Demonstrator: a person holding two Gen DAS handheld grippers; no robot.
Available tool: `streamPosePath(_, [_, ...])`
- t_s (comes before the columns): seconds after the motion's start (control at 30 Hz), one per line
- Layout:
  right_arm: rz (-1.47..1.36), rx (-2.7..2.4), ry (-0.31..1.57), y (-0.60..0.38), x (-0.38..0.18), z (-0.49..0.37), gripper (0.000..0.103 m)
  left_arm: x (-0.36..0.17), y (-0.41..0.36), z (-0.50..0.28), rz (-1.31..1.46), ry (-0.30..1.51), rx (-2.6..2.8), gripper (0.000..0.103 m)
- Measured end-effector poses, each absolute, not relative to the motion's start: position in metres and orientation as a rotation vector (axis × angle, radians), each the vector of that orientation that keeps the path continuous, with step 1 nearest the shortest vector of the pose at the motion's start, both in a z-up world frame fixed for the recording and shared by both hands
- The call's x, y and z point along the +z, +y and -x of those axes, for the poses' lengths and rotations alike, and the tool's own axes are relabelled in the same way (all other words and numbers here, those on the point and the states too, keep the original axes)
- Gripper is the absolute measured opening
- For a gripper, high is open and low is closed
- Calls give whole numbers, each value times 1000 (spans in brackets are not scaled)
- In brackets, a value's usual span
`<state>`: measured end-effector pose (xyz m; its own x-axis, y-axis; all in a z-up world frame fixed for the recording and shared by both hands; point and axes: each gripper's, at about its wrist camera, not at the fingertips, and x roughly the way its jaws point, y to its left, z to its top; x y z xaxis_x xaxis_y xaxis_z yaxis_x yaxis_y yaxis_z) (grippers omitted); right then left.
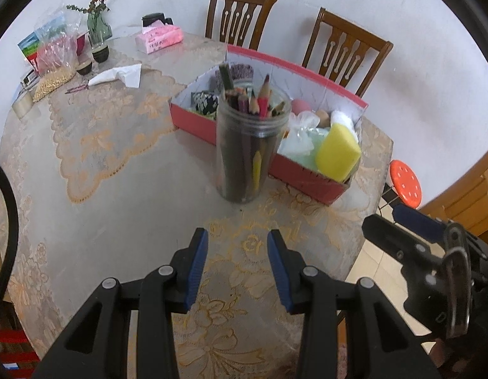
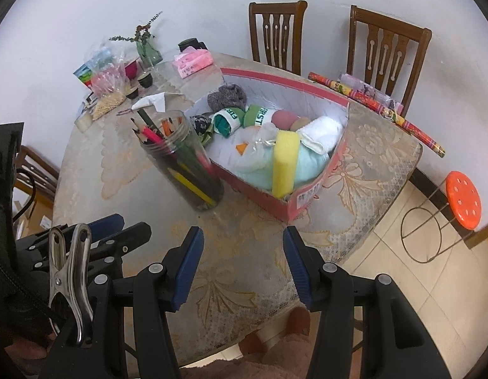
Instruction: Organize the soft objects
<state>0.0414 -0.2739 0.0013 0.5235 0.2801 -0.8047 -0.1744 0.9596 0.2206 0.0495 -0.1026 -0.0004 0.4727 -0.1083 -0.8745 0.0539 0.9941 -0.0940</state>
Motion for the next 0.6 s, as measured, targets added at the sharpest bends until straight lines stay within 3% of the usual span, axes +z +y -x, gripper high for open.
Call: streamPosePath(0.6, [-134,248,1016,-273,-7,-44,54,-7,-107,-51,39,1097,-105,42])
